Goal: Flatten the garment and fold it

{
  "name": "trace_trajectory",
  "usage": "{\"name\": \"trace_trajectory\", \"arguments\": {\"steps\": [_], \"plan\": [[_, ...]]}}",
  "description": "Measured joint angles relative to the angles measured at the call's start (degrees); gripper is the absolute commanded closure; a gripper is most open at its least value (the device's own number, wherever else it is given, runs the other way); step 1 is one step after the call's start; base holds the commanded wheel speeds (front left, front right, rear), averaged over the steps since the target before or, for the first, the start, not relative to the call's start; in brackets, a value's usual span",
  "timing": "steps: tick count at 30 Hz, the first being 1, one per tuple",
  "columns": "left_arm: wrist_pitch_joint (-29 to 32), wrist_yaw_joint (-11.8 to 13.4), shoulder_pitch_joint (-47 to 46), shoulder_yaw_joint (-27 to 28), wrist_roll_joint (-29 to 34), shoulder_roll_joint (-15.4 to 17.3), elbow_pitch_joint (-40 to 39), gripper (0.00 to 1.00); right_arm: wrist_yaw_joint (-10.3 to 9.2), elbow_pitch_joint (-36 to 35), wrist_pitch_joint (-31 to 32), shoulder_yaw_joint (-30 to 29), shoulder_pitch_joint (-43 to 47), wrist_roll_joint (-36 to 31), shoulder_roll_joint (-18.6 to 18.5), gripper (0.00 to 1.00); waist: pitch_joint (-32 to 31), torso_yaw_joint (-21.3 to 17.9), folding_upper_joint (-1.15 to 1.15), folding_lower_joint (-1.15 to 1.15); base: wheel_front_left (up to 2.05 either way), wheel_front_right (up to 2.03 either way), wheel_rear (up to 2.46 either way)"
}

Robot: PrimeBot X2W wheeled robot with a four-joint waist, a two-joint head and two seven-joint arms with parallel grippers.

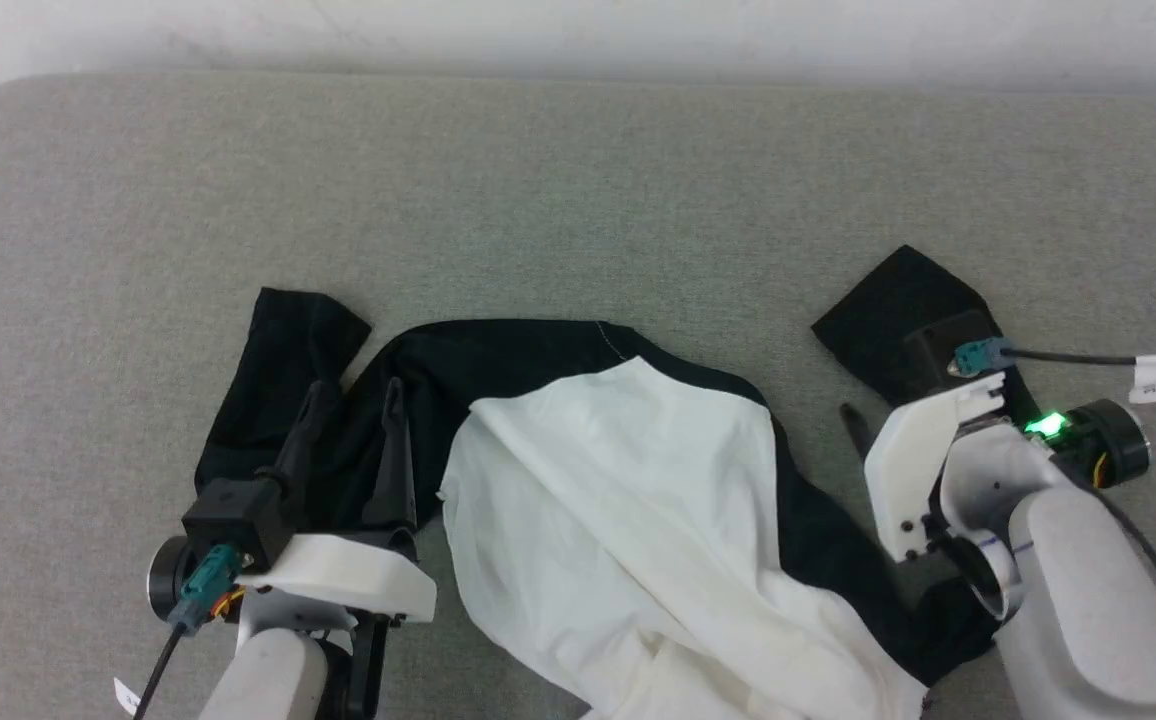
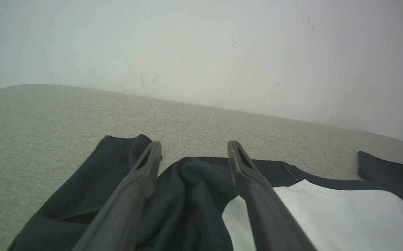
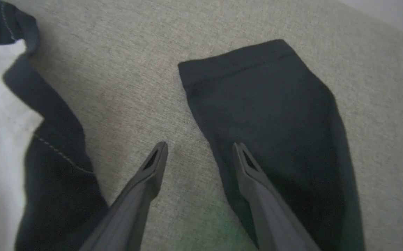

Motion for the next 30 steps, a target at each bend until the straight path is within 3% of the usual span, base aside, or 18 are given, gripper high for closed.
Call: {"name": "trace_trajectory", "arguments": {"steps": [6,7,9,12,17,21,24,25,26,30], "plan": [[0.0,-0.49,0.0,0.93,0.48,-0.59,0.14,0.0,0.0,9.68,0.45,-4.74,-5.47,-3.36,0.47,0.03,1.35,1.06,0.0,0.0,0.0,0.0,0.0],[0.0,-0.52,0.0,1.0,0.51,-0.68,0.14,0.0,0.01,11.17,1.57,-5.15,-6.46,-3.37,0.68,0.53,1.51,1.08,0.0,0.0,0.0,0.0,0.0],[0.0,-0.59,0.0,1.07,0.62,-0.81,0.16,0.0,0.03,13.07,3.28,-5.17,-8.49,-3.57,0.8,1.0,1.7,1.0,0.0,-0.01,0.0,0.0,0.0],[0.0,-0.96,0.0,1.34,1.11,-0.93,0.21,0.0,0.07,13.56,2.22,-7.44,-9.65,-2.97,1.27,1.0,1.65,0.62,0.0,0.0,0.0,0.0,0.0],[-0.01,-1.02,0.14,2.07,1.49,-0.94,0.58,0.0,0.07,7.53,-5.27,-18.69,-7.48,0.3,2.53,1.0,0.44,-0.3,0.0,0.0,0.0,0.0,0.0],[0.0,-1.03,0.83,2.68,1.49,-0.89,0.8,0.0,0.07,-1.03,-6.47,-29.73,0.1,1.04,3.58,1.0,-1.22,-1.22,0.0,-0.01,0.0,0.0,0.0],[0.0,-1.03,1.47,2.83,1.49,-0.89,0.75,0.0,0.03,-6.14,-3.71,-35.72,7.97,0.26,3.79,0.96,-2.25,-2.19,0.0,-0.01,0.0,0.0,0.0],[0.0,-1.03,1.74,2.82,1.49,-0.87,0.74,0.0,-0.01,-7.44,-2.6,-36.49,10.36,0.49,3.7,0.29,-2.52,-2.55,0.0,-0.02,0.0,0.0,0.0],[0.0,-1.03,1.87,2.86,1.48,-0.87,0.69,0.0,-0.01,-8.5,-1.72,-36.78,12.45,1.03,3.76,0.0,-2.73,-2.92,0.0,-0.02,0.0,0.0,0.0],[0.0,-1.09,1.88,2.76,1.49,-0.82,0.58,0.0,-0.01,-13.59,-0.69,-35.0,17.44,4.76,3.9,0.0,-3.25,-4.1,0.0,-0.02,0.0,0.0,0.0]]}}
